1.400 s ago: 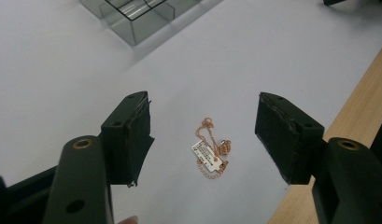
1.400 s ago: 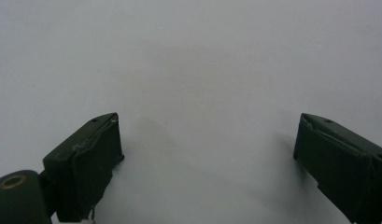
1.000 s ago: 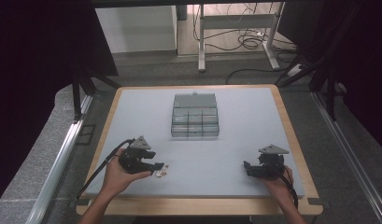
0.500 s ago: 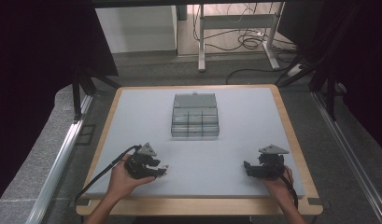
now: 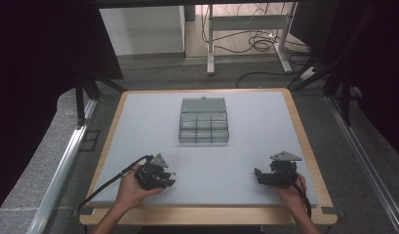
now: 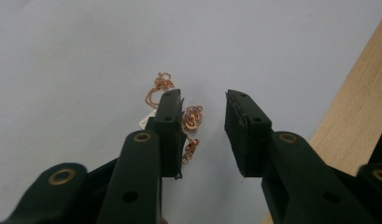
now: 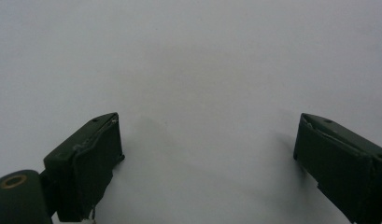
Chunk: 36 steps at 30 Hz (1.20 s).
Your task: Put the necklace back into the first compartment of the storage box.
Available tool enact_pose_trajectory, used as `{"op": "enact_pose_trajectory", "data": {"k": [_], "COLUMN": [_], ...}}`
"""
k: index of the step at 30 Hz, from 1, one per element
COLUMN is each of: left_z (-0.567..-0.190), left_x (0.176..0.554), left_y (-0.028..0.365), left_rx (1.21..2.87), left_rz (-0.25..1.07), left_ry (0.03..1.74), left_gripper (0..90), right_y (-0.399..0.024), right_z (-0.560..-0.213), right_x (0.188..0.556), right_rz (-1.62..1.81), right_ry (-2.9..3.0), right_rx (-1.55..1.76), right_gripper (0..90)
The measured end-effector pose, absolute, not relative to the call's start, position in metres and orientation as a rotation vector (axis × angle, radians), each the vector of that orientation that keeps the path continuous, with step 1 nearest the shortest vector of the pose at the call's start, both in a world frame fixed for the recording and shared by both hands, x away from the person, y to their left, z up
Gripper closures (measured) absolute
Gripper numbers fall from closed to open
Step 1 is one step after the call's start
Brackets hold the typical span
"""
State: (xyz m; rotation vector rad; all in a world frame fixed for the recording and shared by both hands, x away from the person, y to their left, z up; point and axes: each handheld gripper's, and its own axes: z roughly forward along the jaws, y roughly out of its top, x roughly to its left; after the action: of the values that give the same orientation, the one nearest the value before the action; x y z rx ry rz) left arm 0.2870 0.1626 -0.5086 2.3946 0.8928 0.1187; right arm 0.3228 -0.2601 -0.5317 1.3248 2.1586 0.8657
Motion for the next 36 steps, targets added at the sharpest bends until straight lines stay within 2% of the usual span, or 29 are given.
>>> {"op": "enact_pose_trajectory", "data": {"k": [7,36], "left_z": [-0.514,-0.521], "left_x": [0.288,0.288], "left_y": [0.16,0.151], "left_rx": [2.42,2.446], "left_rz": [0.13,0.19], "left_ry": [0.901,0.888], "left_gripper": [74.2,87.0], "right_y": [-0.26,-0.26], "right_z": [-0.532,-0.532], "right_x": [0.323,0.323], "right_rz": [0.865,0.864], "right_ry": [2.16,2.157], "right_rx": [1.325,1.326], "right_gripper": [7.5,7.4]}}
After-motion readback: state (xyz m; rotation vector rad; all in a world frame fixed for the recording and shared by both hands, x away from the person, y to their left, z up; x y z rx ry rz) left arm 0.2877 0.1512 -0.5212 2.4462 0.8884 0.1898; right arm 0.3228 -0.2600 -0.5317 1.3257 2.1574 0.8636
